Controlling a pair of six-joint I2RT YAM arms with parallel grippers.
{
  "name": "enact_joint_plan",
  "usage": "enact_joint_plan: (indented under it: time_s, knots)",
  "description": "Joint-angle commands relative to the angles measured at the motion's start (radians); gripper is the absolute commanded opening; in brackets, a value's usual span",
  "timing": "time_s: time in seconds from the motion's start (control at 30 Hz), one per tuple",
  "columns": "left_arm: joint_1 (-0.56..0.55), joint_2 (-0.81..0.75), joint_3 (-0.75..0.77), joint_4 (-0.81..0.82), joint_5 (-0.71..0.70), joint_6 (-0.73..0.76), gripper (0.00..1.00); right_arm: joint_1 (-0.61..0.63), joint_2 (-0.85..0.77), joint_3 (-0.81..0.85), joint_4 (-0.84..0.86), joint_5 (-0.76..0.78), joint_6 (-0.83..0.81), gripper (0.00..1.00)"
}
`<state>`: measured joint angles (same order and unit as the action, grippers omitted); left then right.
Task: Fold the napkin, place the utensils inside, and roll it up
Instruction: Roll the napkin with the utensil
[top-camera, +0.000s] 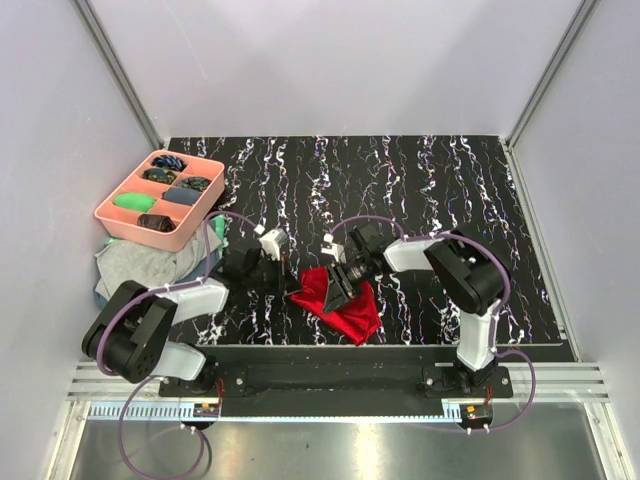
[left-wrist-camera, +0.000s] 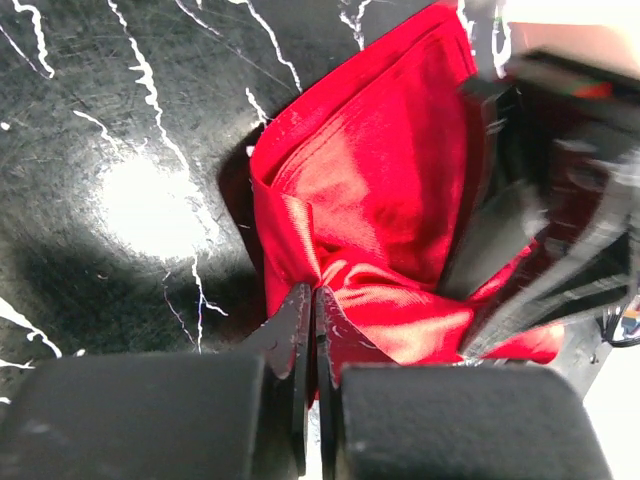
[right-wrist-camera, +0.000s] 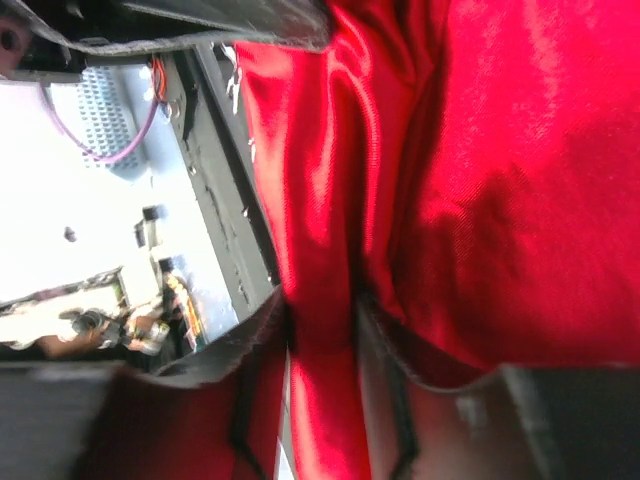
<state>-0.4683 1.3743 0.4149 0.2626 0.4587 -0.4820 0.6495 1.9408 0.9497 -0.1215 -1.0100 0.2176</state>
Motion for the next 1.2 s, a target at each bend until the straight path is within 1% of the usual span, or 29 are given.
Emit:
enact_joint_plan:
  time_s: [0.0,0.07,0.1,0.13,0.17,0.2,0.27,0.3,0.33,0.37,0.4,0.43,0.47,0.53,0.6,0.67,0.8,0.87,0.9,0.97,1.03,1.13,1.17]
  knots:
    - [-0.004,0.043,0.088,-0.152,-0.009,-0.026,0.00,-0.007,-0.167,0.063,-0.111,0.180,-0.021,0.50]
    - [-0.006,0.080,0.136,-0.241,0.000,-0.036,0.00,0.013,-0.216,0.070,-0.151,0.243,-0.033,0.55]
    - [-0.004,0.091,0.151,-0.261,0.001,-0.038,0.00,0.027,-0.264,0.076,-0.182,0.334,-0.053,0.57]
    - [-0.004,0.107,0.177,-0.325,0.000,-0.040,0.00,0.053,-0.288,0.078,-0.193,0.390,-0.064,0.61]
    - [-0.004,0.115,0.191,-0.351,-0.008,-0.041,0.00,0.108,-0.330,0.078,-0.205,0.451,-0.072,0.63]
    - [-0.004,0.121,0.202,-0.377,-0.009,-0.040,0.00,0.148,-0.345,0.075,-0.205,0.603,-0.086,0.66]
    - [-0.004,0.132,0.234,-0.439,-0.015,-0.030,0.00,0.220,-0.374,0.066,-0.204,0.758,-0.098,0.72]
    - [-0.004,0.135,0.243,-0.451,-0.017,-0.030,0.00,0.296,-0.376,0.063,-0.198,0.925,-0.096,0.75]
    - [-0.003,0.140,0.255,-0.468,-0.018,-0.024,0.00,0.329,-0.375,0.057,-0.190,1.005,-0.093,0.78]
    - [-0.003,0.141,0.260,-0.474,-0.017,-0.024,0.00,0.369,-0.368,0.046,-0.164,1.080,-0.098,0.78]
    - [-0.001,0.146,0.271,-0.479,-0.018,-0.021,0.00,0.434,-0.364,0.044,-0.156,1.199,-0.099,0.79]
    - [-0.001,0.154,0.275,-0.490,-0.009,-0.020,0.00,0.470,-0.353,0.044,-0.152,1.252,-0.103,0.80]
    - [-0.001,0.155,0.278,-0.493,-0.005,-0.018,0.00,0.499,-0.332,0.050,-0.141,1.343,-0.109,0.80]
    - [-0.001,0.160,0.283,-0.499,0.003,-0.018,0.00,0.565,-0.309,0.055,-0.132,1.408,-0.122,0.80]
    - [-0.001,0.157,0.283,-0.500,0.001,-0.018,0.00,0.593,-0.270,0.064,-0.125,1.462,-0.136,0.80]
    - [-0.001,0.155,0.285,-0.510,0.000,-0.015,0.00,0.622,-0.238,0.069,-0.116,1.476,-0.148,0.79]
    - [-0.001,0.151,0.288,-0.522,-0.003,-0.012,0.00,0.647,-0.203,0.054,-0.086,1.472,-0.172,0.75]
    - [-0.001,0.149,0.289,-0.523,0.003,-0.009,0.00,0.648,-0.181,0.043,-0.079,1.493,-0.172,0.71]
    - [-0.001,0.146,0.291,-0.525,0.005,-0.007,0.00,0.648,-0.175,0.038,-0.078,1.496,-0.172,0.61]
    - [-0.001,0.141,0.291,-0.523,0.006,-0.004,0.00,0.644,-0.160,0.029,-0.076,1.493,-0.169,0.49]
    - [-0.001,0.131,0.291,-0.523,0.000,-0.003,0.01,0.633,-0.158,0.021,-0.076,1.460,-0.159,0.40]
    - [-0.001,0.098,0.286,-0.516,-0.024,-0.007,0.26,0.581,-0.193,-0.021,-0.047,1.308,-0.135,0.33]
    - [0.002,0.085,0.283,-0.513,-0.032,-0.010,0.47,0.566,-0.210,-0.040,-0.026,1.200,-0.124,0.33]
